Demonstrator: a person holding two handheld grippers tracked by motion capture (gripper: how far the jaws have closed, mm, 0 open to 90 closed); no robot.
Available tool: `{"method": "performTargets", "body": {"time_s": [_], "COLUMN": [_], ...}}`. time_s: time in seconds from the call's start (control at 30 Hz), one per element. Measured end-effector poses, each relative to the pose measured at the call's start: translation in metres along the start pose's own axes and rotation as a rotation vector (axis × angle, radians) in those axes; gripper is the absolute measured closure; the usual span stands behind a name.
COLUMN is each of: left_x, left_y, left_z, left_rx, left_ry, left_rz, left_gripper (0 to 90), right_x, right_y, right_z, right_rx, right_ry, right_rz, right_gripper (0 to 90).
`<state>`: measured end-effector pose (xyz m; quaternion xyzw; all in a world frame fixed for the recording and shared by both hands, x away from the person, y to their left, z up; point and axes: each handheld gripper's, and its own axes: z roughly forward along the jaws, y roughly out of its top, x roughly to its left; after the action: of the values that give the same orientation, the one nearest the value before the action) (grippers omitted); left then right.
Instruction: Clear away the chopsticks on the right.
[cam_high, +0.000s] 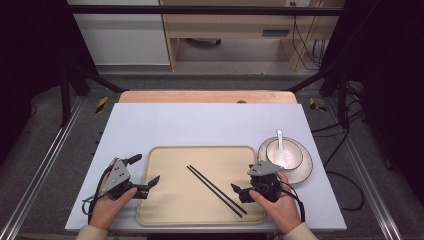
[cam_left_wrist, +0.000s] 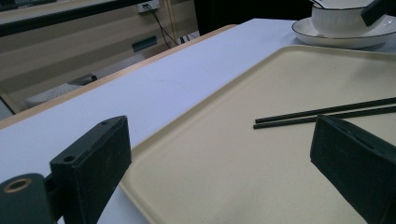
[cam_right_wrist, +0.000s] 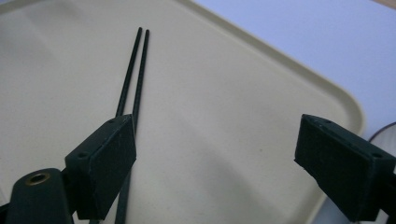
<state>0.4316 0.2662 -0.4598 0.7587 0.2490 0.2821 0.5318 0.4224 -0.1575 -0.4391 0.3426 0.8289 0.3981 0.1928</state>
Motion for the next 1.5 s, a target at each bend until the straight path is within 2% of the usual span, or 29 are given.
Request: {"method": "performTargets", "body": {"time_s": [0.07, 0.27, 0.33, 0.4, 0.5, 0.53, 0.57, 0.8, 0.83, 0.87, 0.93, 1.0, 1.03, 1.07, 1.13, 1.17, 1.27, 1.33, 1.4, 1.5], "left_x": [-0.001, -0.006, -0.007, -0.009, -0.011, -0.011, -0.012, -0.02, -0.023, -0.023, -0.03, -0.036, -0.039, -0.042, -0.048, -0.053, -0.059, -0.062, -0.065, -0.068], "left_y": [0.001, 0.002, 0.003, 0.004, 0.005, 0.005, 0.006, 0.015, 0.017, 0.017, 0.021, 0.023, 0.024, 0.024, 0.025, 0.027, 0.029, 0.03, 0.03, 0.03], "left_z": [0.0, 0.003, 0.003, 0.004, 0.005, 0.006, 0.006, 0.013, 0.016, 0.016, 0.023, 0.028, 0.032, 0.036, 0.044, 0.05, 0.063, 0.074, 0.084, 0.095], "left_rx": [0.003, 0.009, 0.021, 0.022, 0.037, 0.041, 0.041, 0.073, 0.095, 0.095, 0.146, 0.187, 0.21, 0.229, 0.26, 0.291, 0.325, 0.367, 0.402, 0.425], "left_ry": [-0.003, -0.02, -0.028, -0.035, -0.046, -0.049, -0.056, -0.108, -0.129, -0.129, -0.161, -0.174, -0.182, -0.2, -0.215, -0.223, -0.226, -0.232, -0.232, -0.23], "left_rz": [0.008, 0.007, 0.018, 0.009, 0.012, 0.013, 0.003, -0.019, -0.025, -0.025, -0.034, -0.03, -0.031, -0.043, -0.044, -0.041, -0.048, -0.043, -0.052, -0.065], "left_gripper": [4.9, 5.1, 5.4, 5.8, 9.1, 9.1, 11.2, 22.2, 26.1, 28.2, 31.1, 39.9, 47.0, 47.0, 56.1, 60.3, 75.3, 82.1, 85.6, 87.5], "right_x": [-0.004, -0.019, -0.023, -0.027, -0.035, -0.035, -0.038, -0.049, -0.052, -0.052, -0.054, -0.056, -0.057, -0.057, -0.057, -0.058, -0.057, -0.056, -0.056, -0.057], "right_y": [0.001, 0.0, -0.002, -0.004, -0.007, -0.007, -0.01, -0.019, -0.021, -0.021, -0.023, -0.025, -0.027, -0.027, -0.03, -0.031, -0.035, -0.04, -0.044, -0.05], "right_z": [-0.003, -0.017, -0.021, -0.025, -0.034, -0.034, -0.038, -0.049, -0.051, -0.051, -0.054, -0.056, -0.057, -0.057, -0.058, -0.058, -0.059, -0.059, -0.06, -0.062], "right_rx": [-0.016, -0.118, -0.149, -0.167, -0.214, -0.214, -0.239, -0.273, -0.276, -0.276, -0.277, -0.276, -0.278, -0.278, -0.284, -0.282, -0.283, -0.285, -0.288, -0.305], "right_ry": [-0.004, -0.059, -0.075, -0.085, -0.107, -0.107, -0.122, -0.168, -0.178, -0.178, -0.189, -0.2, -0.192, -0.192, -0.183, -0.182, -0.186, -0.192, -0.196, -0.199], "right_rz": [0.005, 0.015, 0.009, 0.01, 0.018, 0.018, 0.019, 0.041, 0.044, 0.044, 0.05, 0.061, 0.063, 0.063, 0.064, 0.063, 0.065, 0.059, 0.049, 0.039], "right_gripper": [12.7, 12.2, 11.9, 11.2, 11.2, 11.2, 10.9, 10.4, 9.9, 9.9, 9.5, 7.7, 5.9, 5.9, 5.1, 5.1, 6.1, 6.7, 7.0, 8.5]}}
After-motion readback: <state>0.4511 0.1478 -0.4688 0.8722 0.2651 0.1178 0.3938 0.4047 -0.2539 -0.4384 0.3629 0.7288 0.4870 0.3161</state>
